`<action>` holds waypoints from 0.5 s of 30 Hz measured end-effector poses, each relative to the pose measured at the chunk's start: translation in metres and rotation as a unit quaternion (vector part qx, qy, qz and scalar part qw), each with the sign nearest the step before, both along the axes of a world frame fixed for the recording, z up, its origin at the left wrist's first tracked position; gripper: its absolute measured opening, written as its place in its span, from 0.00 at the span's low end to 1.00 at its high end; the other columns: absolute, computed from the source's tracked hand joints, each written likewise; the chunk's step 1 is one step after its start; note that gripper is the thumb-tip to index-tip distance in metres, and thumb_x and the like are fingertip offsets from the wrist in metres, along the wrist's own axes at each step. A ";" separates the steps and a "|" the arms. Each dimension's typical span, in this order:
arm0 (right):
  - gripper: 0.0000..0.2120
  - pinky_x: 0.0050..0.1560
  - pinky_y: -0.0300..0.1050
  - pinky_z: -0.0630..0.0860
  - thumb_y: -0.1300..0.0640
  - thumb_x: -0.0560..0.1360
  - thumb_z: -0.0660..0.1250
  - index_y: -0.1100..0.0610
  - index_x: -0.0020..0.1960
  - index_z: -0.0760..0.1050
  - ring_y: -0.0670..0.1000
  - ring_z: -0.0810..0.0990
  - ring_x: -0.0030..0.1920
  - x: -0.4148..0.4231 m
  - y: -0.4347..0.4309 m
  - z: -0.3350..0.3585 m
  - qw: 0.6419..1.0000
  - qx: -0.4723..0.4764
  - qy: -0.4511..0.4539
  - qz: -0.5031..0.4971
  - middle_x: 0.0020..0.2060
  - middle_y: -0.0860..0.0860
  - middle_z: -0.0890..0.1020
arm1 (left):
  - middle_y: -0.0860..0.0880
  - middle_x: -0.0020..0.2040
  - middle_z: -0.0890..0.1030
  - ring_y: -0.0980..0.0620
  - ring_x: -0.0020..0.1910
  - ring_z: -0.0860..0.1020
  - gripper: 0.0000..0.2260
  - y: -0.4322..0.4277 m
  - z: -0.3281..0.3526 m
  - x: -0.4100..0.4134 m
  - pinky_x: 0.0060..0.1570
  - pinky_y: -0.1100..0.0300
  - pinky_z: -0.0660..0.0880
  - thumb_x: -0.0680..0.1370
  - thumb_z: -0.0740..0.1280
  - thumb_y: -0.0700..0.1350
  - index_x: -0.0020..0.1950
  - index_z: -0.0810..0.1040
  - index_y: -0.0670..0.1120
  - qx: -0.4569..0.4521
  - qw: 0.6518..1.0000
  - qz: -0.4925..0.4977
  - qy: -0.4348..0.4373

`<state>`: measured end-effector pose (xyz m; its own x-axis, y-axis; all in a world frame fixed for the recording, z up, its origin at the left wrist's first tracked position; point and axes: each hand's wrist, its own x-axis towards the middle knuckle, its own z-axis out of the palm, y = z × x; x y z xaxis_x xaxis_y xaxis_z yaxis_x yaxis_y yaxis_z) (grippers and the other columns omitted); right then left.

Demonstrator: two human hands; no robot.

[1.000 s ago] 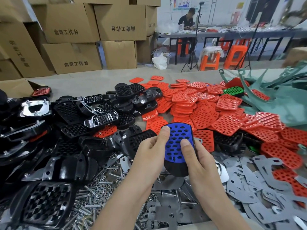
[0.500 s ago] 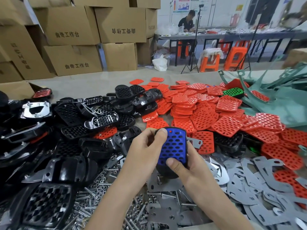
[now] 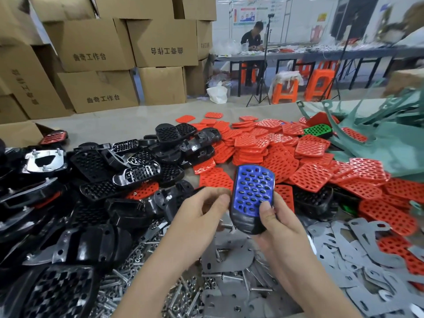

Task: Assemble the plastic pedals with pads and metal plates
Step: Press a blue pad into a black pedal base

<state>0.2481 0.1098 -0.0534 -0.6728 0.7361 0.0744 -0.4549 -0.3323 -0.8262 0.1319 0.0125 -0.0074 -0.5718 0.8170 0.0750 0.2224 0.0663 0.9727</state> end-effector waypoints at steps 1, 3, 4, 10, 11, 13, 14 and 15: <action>0.20 0.56 0.55 0.83 0.56 0.76 0.63 0.56 0.66 0.76 0.59 0.85 0.60 0.002 0.002 0.002 1.000 -0.004 0.002 -0.002 0.59 0.59 0.85 | 0.58 0.50 0.85 0.60 0.48 0.82 0.09 -0.001 0.000 -0.001 0.43 0.63 0.81 0.83 0.63 0.46 0.55 0.83 0.55 -0.011 1.000 -0.021 0.009; 0.22 0.61 0.57 0.81 0.59 0.76 0.62 0.58 0.69 0.74 0.61 0.83 0.62 0.004 0.004 0.006 1.000 -0.003 0.000 0.007 0.60 0.60 0.84 | 0.59 0.51 0.85 0.58 0.49 0.82 0.10 -0.002 0.001 -0.003 0.43 0.62 0.81 0.82 0.64 0.45 0.58 0.82 0.56 -0.027 0.998 -0.048 0.010; 0.22 0.62 0.57 0.80 0.61 0.76 0.63 0.59 0.70 0.73 0.61 0.83 0.62 0.006 0.003 0.008 1.000 -0.006 0.002 0.018 0.61 0.60 0.84 | 0.59 0.52 0.85 0.57 0.49 0.83 0.09 -0.002 0.002 -0.002 0.43 0.62 0.81 0.82 0.65 0.46 0.58 0.82 0.56 -0.028 0.998 -0.053 0.008; 0.24 0.63 0.56 0.80 0.68 0.73 0.66 0.62 0.68 0.75 0.65 0.82 0.63 0.012 0.004 0.015 0.996 -0.008 0.026 0.083 0.61 0.66 0.82 | 0.51 0.47 0.86 0.53 0.44 0.84 0.05 -0.003 0.004 -0.003 0.42 0.60 0.81 0.81 0.67 0.45 0.53 0.82 0.52 -0.014 0.997 -0.041 -0.070; 0.23 0.62 0.56 0.81 0.68 0.72 0.65 0.62 0.68 0.76 0.65 0.82 0.62 0.013 0.004 0.016 0.996 -0.010 0.028 0.085 0.60 0.66 0.82 | 0.51 0.46 0.86 0.54 0.41 0.84 0.05 -0.003 0.004 -0.003 0.41 0.60 0.81 0.81 0.67 0.45 0.52 0.82 0.52 -0.016 0.996 -0.043 -0.072; 0.23 0.60 0.55 0.81 0.68 0.72 0.65 0.63 0.67 0.76 0.65 0.82 0.62 0.014 0.003 0.019 0.995 -0.013 0.035 0.093 0.60 0.66 0.82 | 0.52 0.41 0.85 0.56 0.35 0.80 0.06 -0.003 0.004 -0.004 0.38 0.61 0.79 0.80 0.67 0.45 0.48 0.82 0.55 -0.024 0.998 -0.038 -0.052; 0.23 0.60 0.55 0.82 0.68 0.73 0.65 0.63 0.68 0.76 0.65 0.82 0.62 0.015 0.002 0.020 0.994 -0.015 0.039 0.100 0.61 0.66 0.82 | 0.52 0.40 0.85 0.56 0.34 0.79 0.06 -0.004 0.005 -0.005 0.37 0.61 0.78 0.80 0.67 0.46 0.47 0.81 0.56 -0.025 0.998 -0.035 -0.048; 0.24 0.60 0.55 0.82 0.68 0.73 0.64 0.63 0.68 0.76 0.64 0.82 0.62 0.015 0.002 0.021 0.993 -0.018 0.043 0.106 0.61 0.66 0.82 | 0.52 0.39 0.84 0.56 0.33 0.77 0.06 -0.004 0.005 -0.005 0.37 0.61 0.77 0.79 0.67 0.46 0.46 0.81 0.55 -0.024 0.998 -0.032 -0.052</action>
<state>0.2632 0.1116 -0.0327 -0.8055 0.5814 0.1147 -0.4394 -0.4562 -0.7738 0.1272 0.0090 -0.0021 -0.5203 0.8537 -0.0225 0.1256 0.1026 0.9868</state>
